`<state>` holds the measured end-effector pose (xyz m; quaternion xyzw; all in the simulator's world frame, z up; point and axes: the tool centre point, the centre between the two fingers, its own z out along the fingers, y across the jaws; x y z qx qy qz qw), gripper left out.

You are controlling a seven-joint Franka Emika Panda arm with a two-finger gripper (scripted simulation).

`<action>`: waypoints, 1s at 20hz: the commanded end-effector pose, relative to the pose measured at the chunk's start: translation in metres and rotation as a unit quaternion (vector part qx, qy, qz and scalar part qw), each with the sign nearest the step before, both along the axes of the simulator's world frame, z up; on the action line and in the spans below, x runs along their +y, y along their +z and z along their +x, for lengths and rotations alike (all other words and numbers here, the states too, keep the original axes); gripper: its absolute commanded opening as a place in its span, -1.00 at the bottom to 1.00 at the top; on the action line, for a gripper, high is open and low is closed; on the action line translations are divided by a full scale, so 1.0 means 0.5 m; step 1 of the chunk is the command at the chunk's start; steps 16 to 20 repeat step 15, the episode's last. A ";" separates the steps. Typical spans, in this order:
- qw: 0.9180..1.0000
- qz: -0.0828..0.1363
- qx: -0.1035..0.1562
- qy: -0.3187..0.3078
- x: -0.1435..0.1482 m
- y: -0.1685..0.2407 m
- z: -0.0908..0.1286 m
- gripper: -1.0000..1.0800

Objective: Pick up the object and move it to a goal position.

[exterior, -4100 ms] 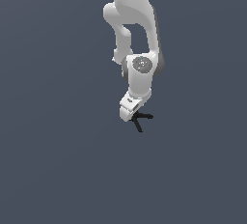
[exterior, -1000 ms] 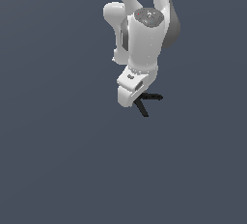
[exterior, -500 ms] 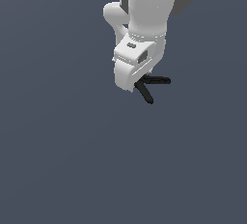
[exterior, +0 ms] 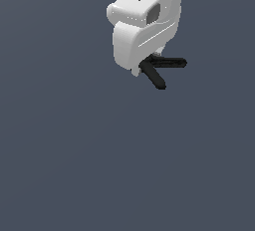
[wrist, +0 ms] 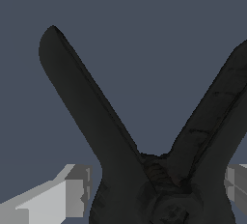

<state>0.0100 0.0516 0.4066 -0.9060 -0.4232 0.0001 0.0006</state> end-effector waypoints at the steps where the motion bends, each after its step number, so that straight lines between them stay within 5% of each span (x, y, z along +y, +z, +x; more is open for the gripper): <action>1: 1.000 0.000 0.000 0.000 -0.001 0.031 0.006 -1.00; 20: 1.000 0.000 0.000 0.000 -0.003 0.091 0.022 -1.00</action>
